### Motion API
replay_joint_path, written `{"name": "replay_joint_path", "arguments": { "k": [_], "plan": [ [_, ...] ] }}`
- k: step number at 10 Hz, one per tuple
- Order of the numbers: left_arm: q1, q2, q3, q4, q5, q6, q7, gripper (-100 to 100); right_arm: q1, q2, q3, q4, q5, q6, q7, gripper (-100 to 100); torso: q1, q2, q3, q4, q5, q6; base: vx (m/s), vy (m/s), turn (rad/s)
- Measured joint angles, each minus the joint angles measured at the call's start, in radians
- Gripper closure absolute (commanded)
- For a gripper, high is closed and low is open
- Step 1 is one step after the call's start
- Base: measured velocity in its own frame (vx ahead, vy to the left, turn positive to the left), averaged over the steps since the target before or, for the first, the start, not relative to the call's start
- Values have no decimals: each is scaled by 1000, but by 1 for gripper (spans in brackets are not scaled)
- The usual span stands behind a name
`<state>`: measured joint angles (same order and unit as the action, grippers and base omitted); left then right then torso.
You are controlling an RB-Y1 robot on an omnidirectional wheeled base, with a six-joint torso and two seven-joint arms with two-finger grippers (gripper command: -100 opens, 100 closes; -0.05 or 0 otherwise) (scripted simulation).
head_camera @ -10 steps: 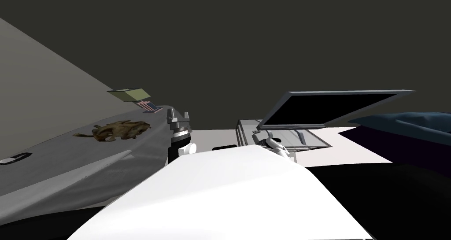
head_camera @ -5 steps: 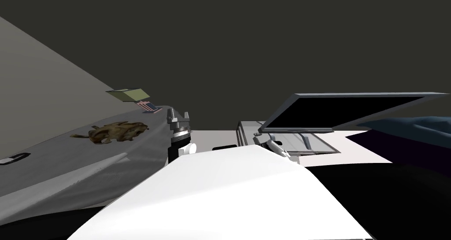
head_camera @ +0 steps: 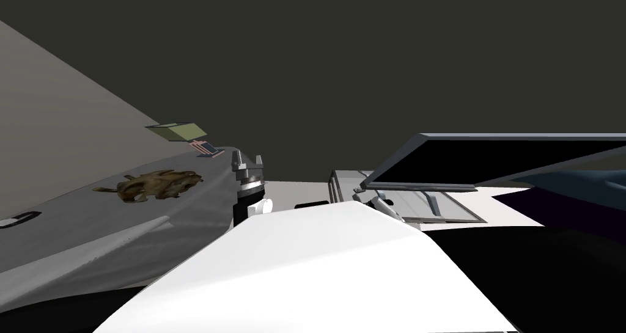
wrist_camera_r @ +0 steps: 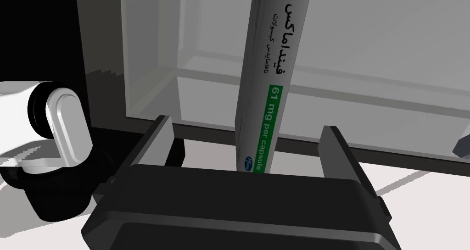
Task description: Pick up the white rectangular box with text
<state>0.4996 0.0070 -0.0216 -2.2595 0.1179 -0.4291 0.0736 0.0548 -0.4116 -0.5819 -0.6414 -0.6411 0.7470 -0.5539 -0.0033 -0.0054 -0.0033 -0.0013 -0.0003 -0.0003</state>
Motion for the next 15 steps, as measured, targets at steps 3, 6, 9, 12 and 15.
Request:
{"name": "replay_joint_path", "arguments": {
  "k": [3,6,9,12,15],
  "plan": [
    [0,0,0,0,0,0,0,0,-1,-2,-13,43,-15,24,-27,-100,1,1,1,0,0,0,47,-35,37],
    [0,0,0,0,0,0,0,0,-13,-9,-20,88,-29,31,-34,0,0,3,2,1,0,0,20,-40,14],
    [0,0,0,0,0,0,0,0,-2,16,-31,80,-20,19,-5,-100,1,0,0,0,0,0,69,-23,-150],
    [0,0,0,0,0,0,0,0,10,57,-51,82,-6,-13,57,-100,4,1,1,0,1,0,57,9,-160],
    [0,0,0,0,0,0,0,0,19,81,-59,73,5,-26,82,100,3,4,2,1,1,0,16,4,-45]
  ]
}}
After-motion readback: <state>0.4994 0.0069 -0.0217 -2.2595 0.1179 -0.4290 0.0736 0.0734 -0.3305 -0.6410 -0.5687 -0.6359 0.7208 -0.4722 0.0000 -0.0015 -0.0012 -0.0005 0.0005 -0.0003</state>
